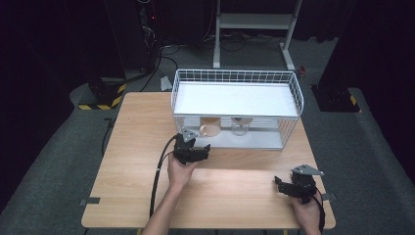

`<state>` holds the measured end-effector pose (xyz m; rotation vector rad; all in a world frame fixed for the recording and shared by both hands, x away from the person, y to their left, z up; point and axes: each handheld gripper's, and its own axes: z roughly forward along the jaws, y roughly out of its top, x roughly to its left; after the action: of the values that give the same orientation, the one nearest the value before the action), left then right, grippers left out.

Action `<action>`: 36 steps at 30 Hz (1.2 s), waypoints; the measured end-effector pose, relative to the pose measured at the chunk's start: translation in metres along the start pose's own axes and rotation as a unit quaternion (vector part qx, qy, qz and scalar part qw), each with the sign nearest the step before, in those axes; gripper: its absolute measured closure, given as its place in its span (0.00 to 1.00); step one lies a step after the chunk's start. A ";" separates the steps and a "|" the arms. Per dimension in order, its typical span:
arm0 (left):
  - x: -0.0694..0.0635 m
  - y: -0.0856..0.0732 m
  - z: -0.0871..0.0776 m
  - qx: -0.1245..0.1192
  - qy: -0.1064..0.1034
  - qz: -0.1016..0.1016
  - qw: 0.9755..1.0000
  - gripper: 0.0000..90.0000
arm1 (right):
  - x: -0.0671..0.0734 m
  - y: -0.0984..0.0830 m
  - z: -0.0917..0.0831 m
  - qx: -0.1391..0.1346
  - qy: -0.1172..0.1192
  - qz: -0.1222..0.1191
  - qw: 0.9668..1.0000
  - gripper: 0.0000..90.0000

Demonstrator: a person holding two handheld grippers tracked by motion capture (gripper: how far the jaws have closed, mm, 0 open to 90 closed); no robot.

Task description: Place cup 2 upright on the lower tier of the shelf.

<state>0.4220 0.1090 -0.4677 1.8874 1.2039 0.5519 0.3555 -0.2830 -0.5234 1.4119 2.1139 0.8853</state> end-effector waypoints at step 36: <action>0.000 -0.021 -0.035 -0.005 -0.010 -0.022 1.000 0.27 | 0.000 0.000 0.000 0.000 0.000 0.000 1.000 0.25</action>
<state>0.3861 0.1271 -0.4646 1.8496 1.2246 0.5143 0.3555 -0.2830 -0.5234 1.4117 2.1138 0.8850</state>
